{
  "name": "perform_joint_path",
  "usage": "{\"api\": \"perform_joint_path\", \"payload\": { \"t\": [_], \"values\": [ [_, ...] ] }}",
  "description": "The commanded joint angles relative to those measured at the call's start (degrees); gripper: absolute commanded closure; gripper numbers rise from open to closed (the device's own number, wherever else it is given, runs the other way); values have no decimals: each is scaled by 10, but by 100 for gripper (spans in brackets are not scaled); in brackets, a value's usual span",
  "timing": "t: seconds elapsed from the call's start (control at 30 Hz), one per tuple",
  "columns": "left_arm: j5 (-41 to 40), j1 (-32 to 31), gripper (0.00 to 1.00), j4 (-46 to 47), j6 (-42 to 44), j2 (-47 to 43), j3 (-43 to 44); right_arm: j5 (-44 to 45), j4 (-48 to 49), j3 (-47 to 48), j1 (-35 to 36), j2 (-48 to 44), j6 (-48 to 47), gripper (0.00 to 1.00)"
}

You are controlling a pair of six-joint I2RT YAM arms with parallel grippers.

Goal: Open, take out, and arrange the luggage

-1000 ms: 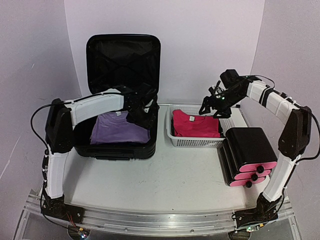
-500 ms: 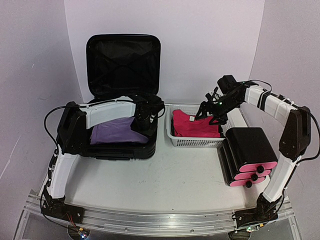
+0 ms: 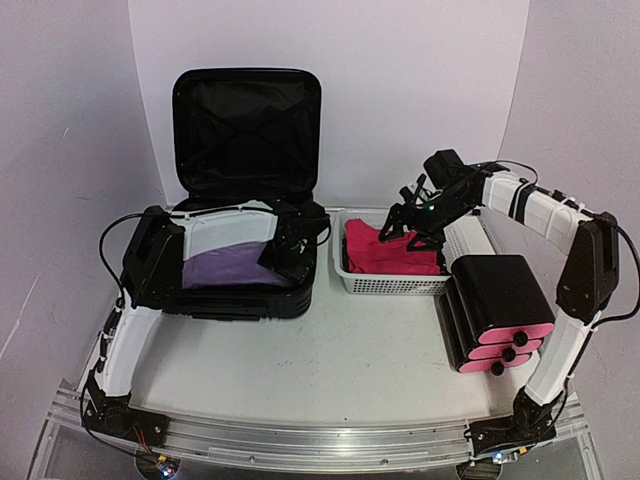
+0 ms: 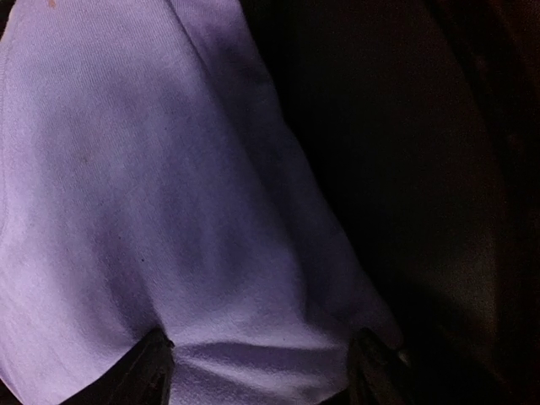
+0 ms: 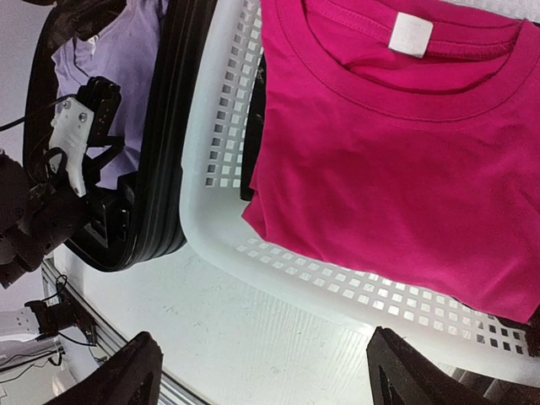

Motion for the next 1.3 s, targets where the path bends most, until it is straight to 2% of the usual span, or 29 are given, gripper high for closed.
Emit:
{"api": "perform_joint_path", "payload": {
  "t": [0.0, 0.1, 0.23, 0.37, 0.47, 0.7, 0.9, 0.97, 1.07, 1.1, 1.17, 1.27],
  "values": [
    [-38, 0, 32, 12, 17, 33, -18, -1, 20, 40, 20, 8, 14, 14],
    [-19, 9, 46, 20, 14, 25, -28, 9, 31, 55, 33, 19, 39, 14],
    [14, 21, 65, 42, 21, -5, -45, 5, 89, 61, 37, 39, 135, 16],
    [99, 42, 79, 73, 22, -49, -71, 0, 144, 89, 46, 69, 214, 18],
    [139, 57, 87, 93, 16, -84, -94, -7, 192, 101, 47, 92, 274, 20],
    [153, 73, 100, 110, 23, -152, -129, -21, 256, 162, 61, 160, 364, 24],
    [160, 79, 99, 118, 35, -182, -147, -14, 272, 226, 78, 209, 395, 27],
    [177, 79, 90, 118, 45, -173, -141, -15, 272, 242, 82, 218, 397, 27],
    [217, 79, 65, 117, 45, -160, -138, -10, 272, 239, 84, 216, 395, 27],
    [229, 78, 60, 117, 43, -158, -139, -7, 272, 232, 84, 213, 392, 27],
    [243, 77, 52, 118, 40, -157, -142, 3, 272, 211, 84, 199, 380, 27],
    [241, 66, 49, 118, 45, -156, -142, 19, 272, 178, 84, 173, 363, 27]
  ]
}}
